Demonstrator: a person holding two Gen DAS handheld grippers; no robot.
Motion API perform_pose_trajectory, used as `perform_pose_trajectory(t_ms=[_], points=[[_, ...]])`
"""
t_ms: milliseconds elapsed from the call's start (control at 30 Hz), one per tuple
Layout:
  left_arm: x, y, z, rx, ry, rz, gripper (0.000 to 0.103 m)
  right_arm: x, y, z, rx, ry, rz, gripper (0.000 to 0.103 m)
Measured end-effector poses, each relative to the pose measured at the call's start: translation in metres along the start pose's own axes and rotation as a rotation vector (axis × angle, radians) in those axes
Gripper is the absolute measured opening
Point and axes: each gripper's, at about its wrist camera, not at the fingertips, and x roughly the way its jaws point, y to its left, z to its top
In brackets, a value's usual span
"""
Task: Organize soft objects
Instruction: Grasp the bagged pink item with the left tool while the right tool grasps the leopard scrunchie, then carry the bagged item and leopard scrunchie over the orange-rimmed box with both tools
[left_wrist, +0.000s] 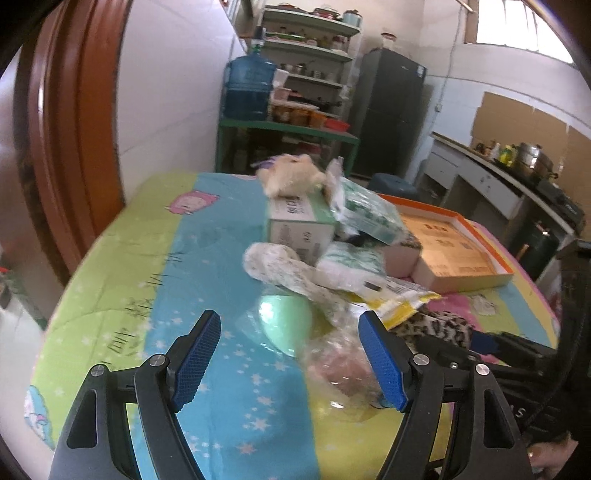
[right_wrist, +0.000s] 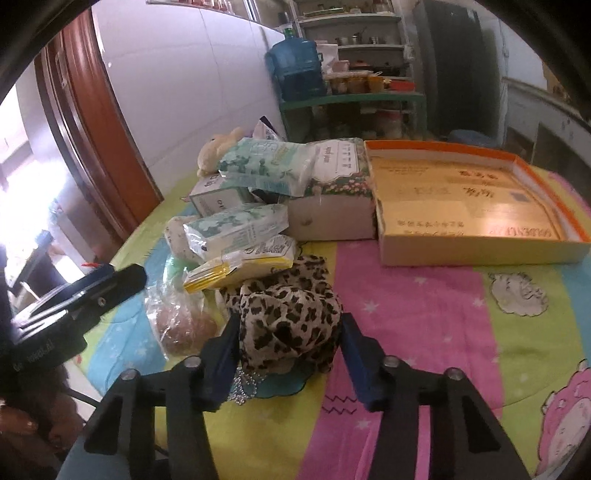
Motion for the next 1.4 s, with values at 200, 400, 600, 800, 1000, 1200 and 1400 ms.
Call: perform_pose_trajectory(t_ms=[200, 400, 600, 800, 1000, 1200, 1400], points=[[0.011, -0.011, -0.01, -0.016, 0.039, -0.074, 0.079, 0.001, 0.001, -0.002, -0.002, 0.0, 0.033, 0.024], [0.031, -0.019, -0.019, -0.039, 0.089, -0.128, 0.067, -0.002, 0.003, -0.009, -0.011, 0.011, 0.042, 0.022], [0.044, -0.015, -0.024, -0.115, 0.106, -0.191, 0.065, -0.002, 0.004, -0.013, -0.018, 0.016, 0.041, 0.022], [0.054, -0.021, -0.028, -0.124, 0.111, -0.237, 0.052, -0.001, 0.006, -0.014, -0.023, 0.019, 0.041, 0.022], [0.044, -0.017, -0.032, -0.144, 0.082, -0.261, 0.051, -0.006, 0.008, -0.015, -0.032, 0.006, 0.045, 0.022], [0.016, -0.014, -0.03, -0.107, -0.003, -0.264, 0.051, -0.021, 0.009, -0.008, -0.048, -0.042, 0.048, 0.02], [-0.012, -0.017, -0.021, -0.073, -0.084, -0.263, 0.051, -0.042, 0.008, -0.001, -0.05, -0.112, 0.048, 0.012]])
